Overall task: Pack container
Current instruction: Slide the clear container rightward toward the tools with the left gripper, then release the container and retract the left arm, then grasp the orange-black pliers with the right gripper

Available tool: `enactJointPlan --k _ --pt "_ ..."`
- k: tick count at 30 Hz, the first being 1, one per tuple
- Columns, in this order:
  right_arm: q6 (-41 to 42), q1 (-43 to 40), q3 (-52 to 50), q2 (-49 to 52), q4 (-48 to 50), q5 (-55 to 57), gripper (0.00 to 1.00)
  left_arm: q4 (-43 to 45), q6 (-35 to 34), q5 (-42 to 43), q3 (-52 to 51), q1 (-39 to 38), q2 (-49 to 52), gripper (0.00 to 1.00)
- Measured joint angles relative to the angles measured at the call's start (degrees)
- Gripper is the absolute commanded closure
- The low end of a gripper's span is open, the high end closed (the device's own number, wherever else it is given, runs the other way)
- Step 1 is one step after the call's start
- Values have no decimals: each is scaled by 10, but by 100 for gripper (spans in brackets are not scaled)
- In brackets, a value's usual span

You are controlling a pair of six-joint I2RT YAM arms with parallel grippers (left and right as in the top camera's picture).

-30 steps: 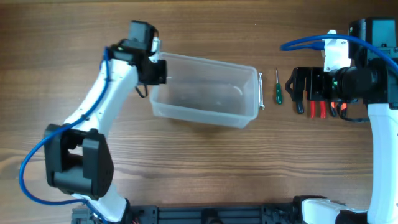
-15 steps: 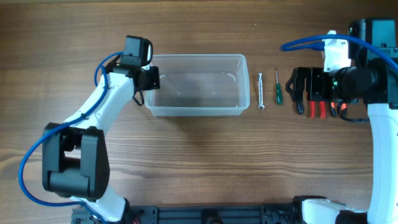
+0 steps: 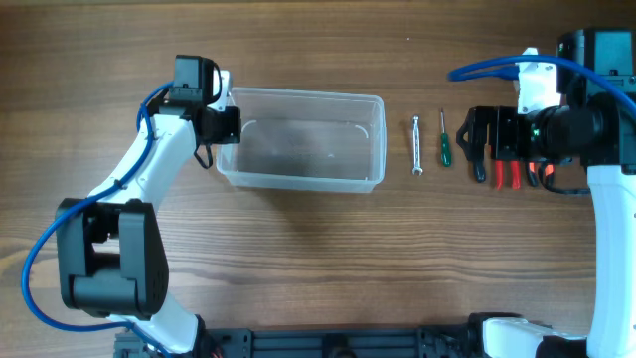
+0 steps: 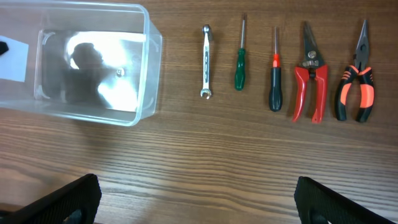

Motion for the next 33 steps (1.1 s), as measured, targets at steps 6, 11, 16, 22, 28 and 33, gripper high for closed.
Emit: enactJointPlan --k 6,11,16,22,28,33 --pt "0 0 0 0 4 0 0 -21 -16 6 0 0 0 91" --pt "0 0 0 0 5 0 0 -43 -35 0 -18 0 3 0" --pt "-1 0 0 0 7 9 0 -64 -38 -3 -18 0 -10 0" --pt "-2 0 0 0 34 10 0 -96 -38 -90 39 2 -268 0" --pt "59 -42 3 17 167 73 0 -127 -41 -165 52 157 -450 0" --pt "85 -150 4 135 214 102 0 -165 -43 -170 52 230 -440 0"
